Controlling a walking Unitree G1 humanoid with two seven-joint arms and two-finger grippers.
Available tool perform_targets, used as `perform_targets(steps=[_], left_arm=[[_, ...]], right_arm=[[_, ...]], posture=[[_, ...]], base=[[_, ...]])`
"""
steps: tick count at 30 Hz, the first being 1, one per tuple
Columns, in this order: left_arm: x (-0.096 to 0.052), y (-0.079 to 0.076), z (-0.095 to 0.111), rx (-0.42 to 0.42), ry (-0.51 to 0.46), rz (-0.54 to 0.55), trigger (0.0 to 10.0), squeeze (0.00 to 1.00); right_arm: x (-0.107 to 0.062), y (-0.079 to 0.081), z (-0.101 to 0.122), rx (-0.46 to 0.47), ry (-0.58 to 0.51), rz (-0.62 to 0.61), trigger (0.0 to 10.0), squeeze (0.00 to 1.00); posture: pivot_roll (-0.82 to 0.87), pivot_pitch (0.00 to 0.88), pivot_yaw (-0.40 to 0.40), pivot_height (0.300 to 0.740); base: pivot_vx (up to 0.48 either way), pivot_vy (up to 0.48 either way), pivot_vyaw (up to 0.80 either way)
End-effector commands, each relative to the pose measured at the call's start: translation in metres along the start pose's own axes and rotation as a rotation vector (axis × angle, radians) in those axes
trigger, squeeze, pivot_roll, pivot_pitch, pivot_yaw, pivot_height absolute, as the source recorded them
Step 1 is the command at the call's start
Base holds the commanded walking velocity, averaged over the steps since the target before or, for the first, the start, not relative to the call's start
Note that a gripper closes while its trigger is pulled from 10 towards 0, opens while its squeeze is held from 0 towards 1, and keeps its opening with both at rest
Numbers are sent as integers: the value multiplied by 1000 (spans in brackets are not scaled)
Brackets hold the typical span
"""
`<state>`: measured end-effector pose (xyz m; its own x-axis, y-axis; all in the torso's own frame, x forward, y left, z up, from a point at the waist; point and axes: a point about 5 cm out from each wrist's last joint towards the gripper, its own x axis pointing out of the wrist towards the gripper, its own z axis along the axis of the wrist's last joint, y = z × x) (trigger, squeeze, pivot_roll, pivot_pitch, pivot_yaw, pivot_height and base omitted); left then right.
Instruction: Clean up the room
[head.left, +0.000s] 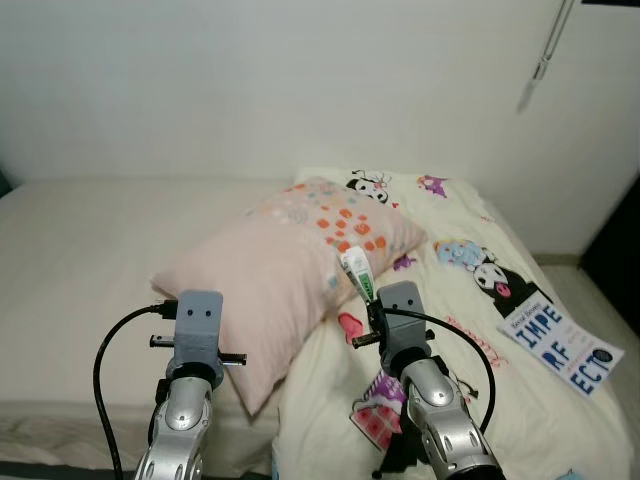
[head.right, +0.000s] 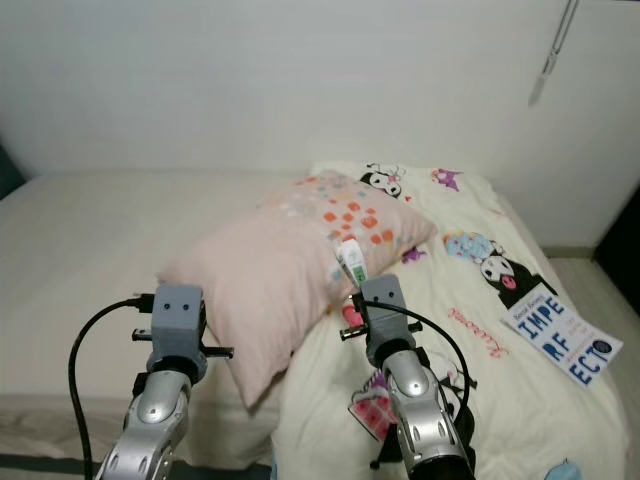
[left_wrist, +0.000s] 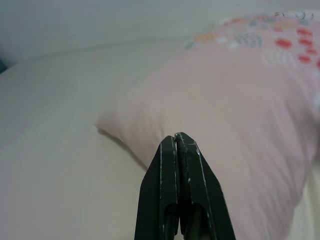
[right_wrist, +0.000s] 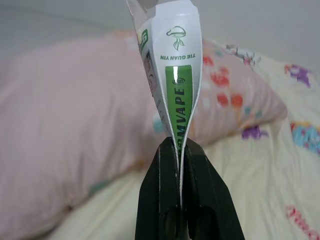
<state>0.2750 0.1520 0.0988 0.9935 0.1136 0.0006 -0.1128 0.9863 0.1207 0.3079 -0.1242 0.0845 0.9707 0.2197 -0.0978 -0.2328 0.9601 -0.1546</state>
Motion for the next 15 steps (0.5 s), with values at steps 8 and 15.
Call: perform_targets(steps=[8,15], left_arm=[[-3,4,-3,-12,4,33,10000,0],[-4,4,-2,-15,-4,36,10000,0]], right_arm=[[0,5,0,1,12,34,10000,0],[-1,8,2,28,0,49,10000,0]], posture=[[-6,0,-63,740],[-2,0,-66,740]], base=[[0,0,0],[0,0,0]])
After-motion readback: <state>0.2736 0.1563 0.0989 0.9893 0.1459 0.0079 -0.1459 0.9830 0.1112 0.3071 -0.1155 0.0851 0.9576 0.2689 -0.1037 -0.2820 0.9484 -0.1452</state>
